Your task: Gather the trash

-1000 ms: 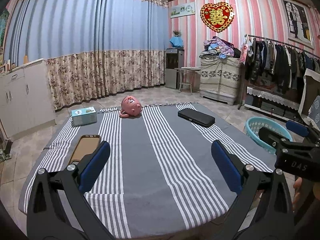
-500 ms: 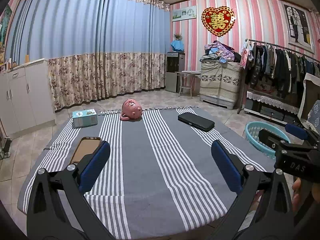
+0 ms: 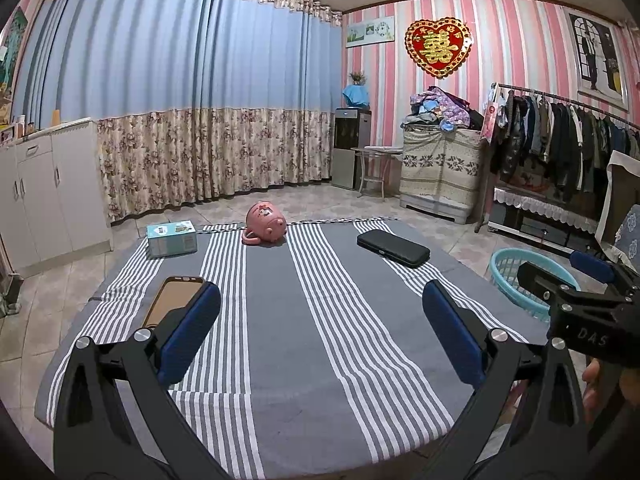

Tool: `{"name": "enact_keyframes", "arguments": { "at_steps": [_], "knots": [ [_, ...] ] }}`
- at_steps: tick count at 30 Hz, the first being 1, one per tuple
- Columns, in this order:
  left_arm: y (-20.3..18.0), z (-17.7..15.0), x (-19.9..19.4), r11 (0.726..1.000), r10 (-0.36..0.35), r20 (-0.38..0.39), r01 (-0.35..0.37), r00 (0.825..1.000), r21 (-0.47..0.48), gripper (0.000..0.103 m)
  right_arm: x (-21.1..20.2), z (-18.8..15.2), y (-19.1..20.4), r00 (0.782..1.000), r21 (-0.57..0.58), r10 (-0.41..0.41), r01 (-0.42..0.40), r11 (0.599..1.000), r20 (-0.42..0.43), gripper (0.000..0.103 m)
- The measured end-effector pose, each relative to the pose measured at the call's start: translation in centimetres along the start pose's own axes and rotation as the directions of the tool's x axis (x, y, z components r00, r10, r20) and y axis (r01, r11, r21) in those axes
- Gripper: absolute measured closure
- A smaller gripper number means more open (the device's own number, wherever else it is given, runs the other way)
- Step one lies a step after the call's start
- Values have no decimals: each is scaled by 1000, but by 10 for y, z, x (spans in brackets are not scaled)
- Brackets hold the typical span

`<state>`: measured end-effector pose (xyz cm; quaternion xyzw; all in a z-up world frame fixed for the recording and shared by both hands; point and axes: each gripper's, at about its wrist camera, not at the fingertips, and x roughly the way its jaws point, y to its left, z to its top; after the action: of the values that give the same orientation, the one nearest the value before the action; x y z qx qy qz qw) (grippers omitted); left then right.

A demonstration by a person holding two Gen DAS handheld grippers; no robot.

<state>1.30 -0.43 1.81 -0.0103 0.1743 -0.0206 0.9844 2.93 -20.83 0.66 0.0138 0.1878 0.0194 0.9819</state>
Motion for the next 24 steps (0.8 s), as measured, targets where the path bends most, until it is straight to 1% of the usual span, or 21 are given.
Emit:
{"name": "enact_keyframes", "arguments": {
  "at_steps": [24],
  "knots": [
    [-1, -1, 0, 1000, 2, 2, -2, 1000, 2, 5, 2, -3, -1, 1000, 7, -2, 2, 1000, -4, 5]
  ]
}}
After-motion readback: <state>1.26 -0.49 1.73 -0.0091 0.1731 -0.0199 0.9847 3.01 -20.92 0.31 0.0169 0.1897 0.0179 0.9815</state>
